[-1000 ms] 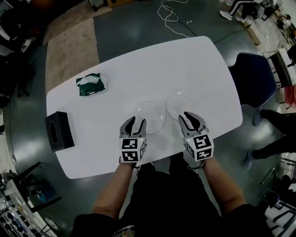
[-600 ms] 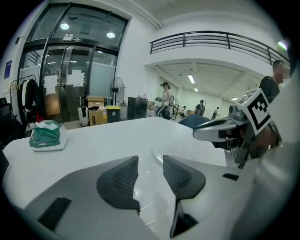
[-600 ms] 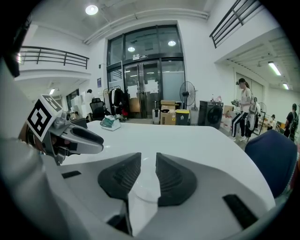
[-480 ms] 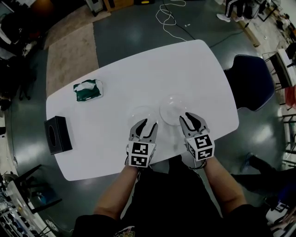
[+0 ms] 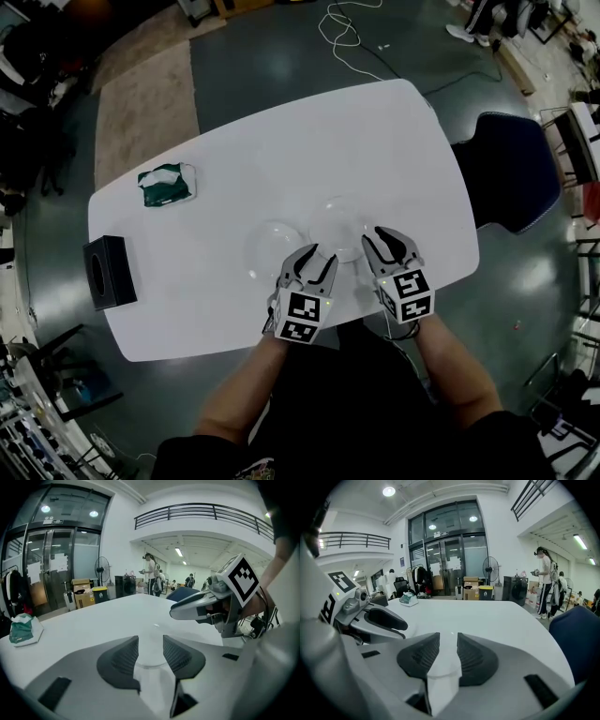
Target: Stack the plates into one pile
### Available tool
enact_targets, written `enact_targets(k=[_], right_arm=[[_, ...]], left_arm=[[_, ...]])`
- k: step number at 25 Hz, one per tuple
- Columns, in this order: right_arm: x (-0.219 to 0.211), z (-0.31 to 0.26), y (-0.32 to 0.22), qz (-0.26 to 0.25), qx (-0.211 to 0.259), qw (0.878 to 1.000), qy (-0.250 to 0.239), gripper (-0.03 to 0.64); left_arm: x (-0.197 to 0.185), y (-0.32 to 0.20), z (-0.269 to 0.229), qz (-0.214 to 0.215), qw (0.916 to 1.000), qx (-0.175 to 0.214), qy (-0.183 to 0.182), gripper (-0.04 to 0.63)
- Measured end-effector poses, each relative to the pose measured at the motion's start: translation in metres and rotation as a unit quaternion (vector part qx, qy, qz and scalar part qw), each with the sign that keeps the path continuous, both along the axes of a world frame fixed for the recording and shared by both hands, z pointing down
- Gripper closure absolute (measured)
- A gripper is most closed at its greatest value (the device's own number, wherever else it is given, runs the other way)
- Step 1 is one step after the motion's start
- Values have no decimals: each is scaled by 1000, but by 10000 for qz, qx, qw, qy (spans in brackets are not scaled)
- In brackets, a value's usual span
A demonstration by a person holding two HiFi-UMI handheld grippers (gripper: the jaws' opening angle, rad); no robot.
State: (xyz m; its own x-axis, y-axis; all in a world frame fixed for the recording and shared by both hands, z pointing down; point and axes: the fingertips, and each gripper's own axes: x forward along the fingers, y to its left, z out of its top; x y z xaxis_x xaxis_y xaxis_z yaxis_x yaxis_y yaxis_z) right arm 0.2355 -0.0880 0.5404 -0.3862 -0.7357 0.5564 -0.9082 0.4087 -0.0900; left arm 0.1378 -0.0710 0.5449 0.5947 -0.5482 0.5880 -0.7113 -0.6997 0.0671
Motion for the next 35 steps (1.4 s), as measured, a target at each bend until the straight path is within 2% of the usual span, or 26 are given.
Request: enact_targets(k=[9, 17, 24, 35], right_arm=[[15, 24, -6, -336, -238, 9991, -85, 476], [22, 36, -4, -522, -386, 9977, -191, 476], [26, 45, -4, -525, -524, 9967, -333, 474], [22, 57, -9, -322, -854, 9931, -732, 458]], left_arm=[[21, 0, 32, -176, 9986, -242, -442, 419], [21, 4, 55, -548, 9939, -409, -871, 425], [22, 6, 58, -658, 9935, -434, -823, 454], [19, 6, 62, -621, 9940, -467, -772, 459]])
